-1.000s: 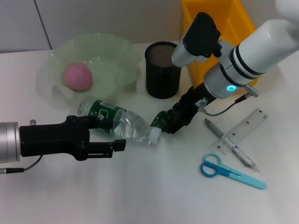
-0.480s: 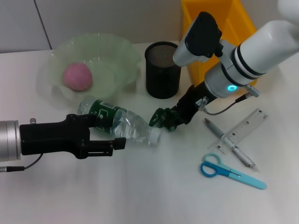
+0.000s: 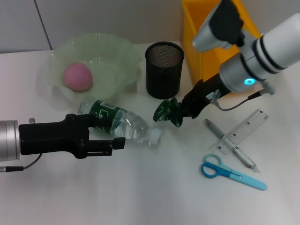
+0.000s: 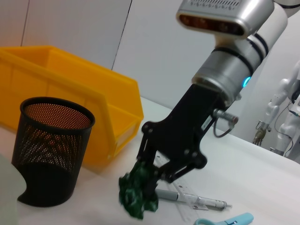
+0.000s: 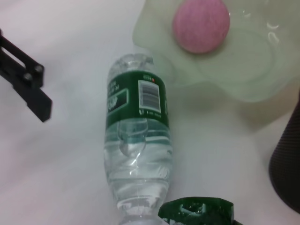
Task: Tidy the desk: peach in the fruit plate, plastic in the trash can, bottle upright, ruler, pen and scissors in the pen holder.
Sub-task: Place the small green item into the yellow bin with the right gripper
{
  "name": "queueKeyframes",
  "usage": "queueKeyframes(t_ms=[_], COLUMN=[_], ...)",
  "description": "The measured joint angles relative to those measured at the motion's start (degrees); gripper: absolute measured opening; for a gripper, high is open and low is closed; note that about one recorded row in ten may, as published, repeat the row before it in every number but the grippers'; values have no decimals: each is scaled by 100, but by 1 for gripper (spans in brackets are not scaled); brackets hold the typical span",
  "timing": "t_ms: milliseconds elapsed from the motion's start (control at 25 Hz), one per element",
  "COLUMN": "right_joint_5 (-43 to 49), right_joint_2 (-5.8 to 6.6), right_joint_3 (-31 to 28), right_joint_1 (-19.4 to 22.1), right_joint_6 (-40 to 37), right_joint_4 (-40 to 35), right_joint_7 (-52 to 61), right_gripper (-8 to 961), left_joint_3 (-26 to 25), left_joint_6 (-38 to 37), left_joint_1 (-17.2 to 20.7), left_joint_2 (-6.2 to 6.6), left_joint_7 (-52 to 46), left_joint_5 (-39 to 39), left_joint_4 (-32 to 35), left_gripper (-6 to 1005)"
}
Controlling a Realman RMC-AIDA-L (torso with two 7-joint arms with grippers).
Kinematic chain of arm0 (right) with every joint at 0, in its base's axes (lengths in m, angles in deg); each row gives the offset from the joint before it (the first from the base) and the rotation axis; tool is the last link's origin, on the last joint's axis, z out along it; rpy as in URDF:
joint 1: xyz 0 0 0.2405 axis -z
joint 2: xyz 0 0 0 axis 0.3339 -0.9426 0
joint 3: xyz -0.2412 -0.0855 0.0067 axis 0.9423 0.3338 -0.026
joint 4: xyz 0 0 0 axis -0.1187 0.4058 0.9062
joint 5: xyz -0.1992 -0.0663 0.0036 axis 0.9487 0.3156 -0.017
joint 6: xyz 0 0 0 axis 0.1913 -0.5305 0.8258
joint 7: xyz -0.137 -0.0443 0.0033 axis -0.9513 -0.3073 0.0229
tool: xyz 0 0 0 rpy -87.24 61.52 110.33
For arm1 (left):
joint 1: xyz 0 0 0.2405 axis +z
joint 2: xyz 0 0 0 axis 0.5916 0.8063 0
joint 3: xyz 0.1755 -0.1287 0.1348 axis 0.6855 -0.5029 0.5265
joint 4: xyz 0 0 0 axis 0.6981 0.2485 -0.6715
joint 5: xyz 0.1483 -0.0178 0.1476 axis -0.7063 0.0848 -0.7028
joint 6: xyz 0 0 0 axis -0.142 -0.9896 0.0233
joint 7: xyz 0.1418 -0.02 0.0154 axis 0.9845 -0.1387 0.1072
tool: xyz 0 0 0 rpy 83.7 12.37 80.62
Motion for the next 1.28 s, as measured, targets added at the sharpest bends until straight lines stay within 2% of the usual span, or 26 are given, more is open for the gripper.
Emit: queueKeyframes(t_ms=[160, 200, 360, 400, 520, 600, 640, 800, 920, 1000, 1280], right_joint_5=[-266, -623, -1250, -1779, -2258, -2827, -2827, -3274, -3303, -3283, -3194], right_joint_2=[0, 26, 102, 167, 213, 243, 243, 225, 228, 243, 253], right_joint_3=[-225, -410, -699, -955, -1247, -1797, -1797, -2626, -2730, -2719, -2634], right_joint_1=[270, 499, 825, 1034, 1217, 1423, 1423, 1558, 1564, 1556, 1431], right_joint_6=[-314, -458, -608, -711, -753, -658, -658, -211, 49, 641, 1352], right_joint_4=[-408, -648, -877, -940, -951, -850, -850, -479, -340, -160, 174], right_joint_7=[5, -20, -144, -333, -518, -835, -835, -1415, -1477, -1535, -1740], right_gripper=[94, 88, 66, 60, 44, 33, 33, 34, 40, 44, 59], left_joint_3=[-6, -6, -8, -8, -8, -2, -2, 25, 31, 36, 41], left_joint_6=[0, 0, 17, 29, 32, 33, 33, 33, 32, 28, 25], left_joint_1=[-3, -4, -9, -13, -15, -16, -16, -18, -23, -25, -25], left_joint_2=[9, 7, -13, -21, -24, -24, -24, -24, -26, -37, -41], left_joint_7=[-5, -6, -11, -15, -16, -17, -17, -17, -17, -15, -12], left_joint_5=[0, 0, 0, 0, 0, 0, 0, 0, 0, 0, 0], left_joint_4=[0, 0, 0, 0, 0, 0, 0, 0, 0, 0, 0], left_gripper=[814, 814, 814, 814, 813, 813, 813, 813, 813, 813, 813])
